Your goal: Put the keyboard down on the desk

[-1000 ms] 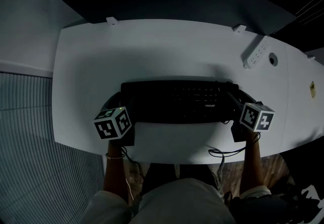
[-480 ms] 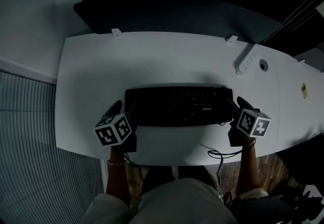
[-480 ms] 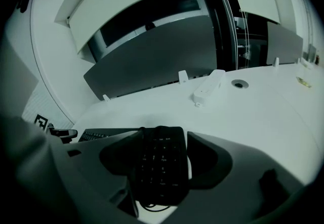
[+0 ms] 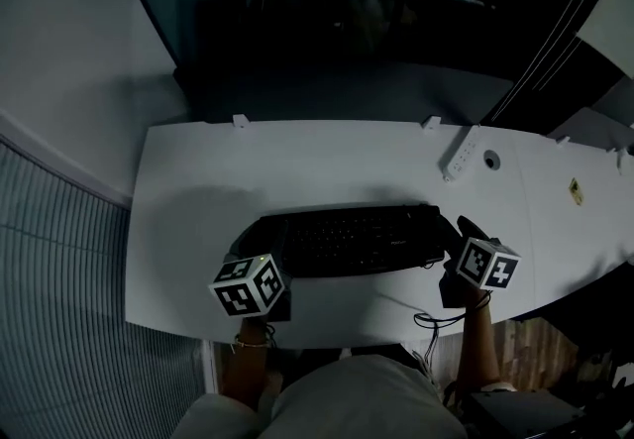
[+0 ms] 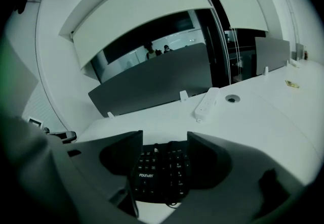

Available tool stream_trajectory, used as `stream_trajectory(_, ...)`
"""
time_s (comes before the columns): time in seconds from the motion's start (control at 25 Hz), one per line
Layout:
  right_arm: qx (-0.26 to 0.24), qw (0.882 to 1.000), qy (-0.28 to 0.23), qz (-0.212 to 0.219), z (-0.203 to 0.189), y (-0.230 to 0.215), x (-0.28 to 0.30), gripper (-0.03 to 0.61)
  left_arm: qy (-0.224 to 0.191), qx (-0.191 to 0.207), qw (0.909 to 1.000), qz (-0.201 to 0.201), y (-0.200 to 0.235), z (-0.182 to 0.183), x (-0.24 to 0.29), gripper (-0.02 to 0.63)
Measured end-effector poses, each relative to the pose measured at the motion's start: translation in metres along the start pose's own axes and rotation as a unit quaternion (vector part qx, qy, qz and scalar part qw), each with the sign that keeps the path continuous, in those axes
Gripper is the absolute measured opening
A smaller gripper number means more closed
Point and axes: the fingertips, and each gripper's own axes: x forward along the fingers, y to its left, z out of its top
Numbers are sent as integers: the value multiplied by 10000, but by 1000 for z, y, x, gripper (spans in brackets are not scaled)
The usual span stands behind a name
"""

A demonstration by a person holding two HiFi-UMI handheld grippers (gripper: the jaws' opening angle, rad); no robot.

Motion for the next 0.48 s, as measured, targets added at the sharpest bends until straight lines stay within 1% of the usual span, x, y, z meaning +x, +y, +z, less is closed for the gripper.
stream_trajectory(0.08,66,9997,-200,-85,8,2,-7,253,-135,114,9998,-121,-12,11,-4,151)
stream_trajectory(0.2,39,9987,-478,-168,22,9,-15,253,-299,147,9987,-386,-29,26,-7,84)
stream_trajectory(0.32,-27,9973,-718,-179,31,17,-24,253,-411,229,9975,-536,-41,32,-11,47)
stream_trajectory(0.36,-49,9969,-762,-192,32,19,-28,252,-429,261,9973,-538,-43,32,-13,32)
stream_trajectory(0.48,-110,9958,-887,-218,35,28,-39,253,-488,335,9969,-512,-47,32,-19,18)
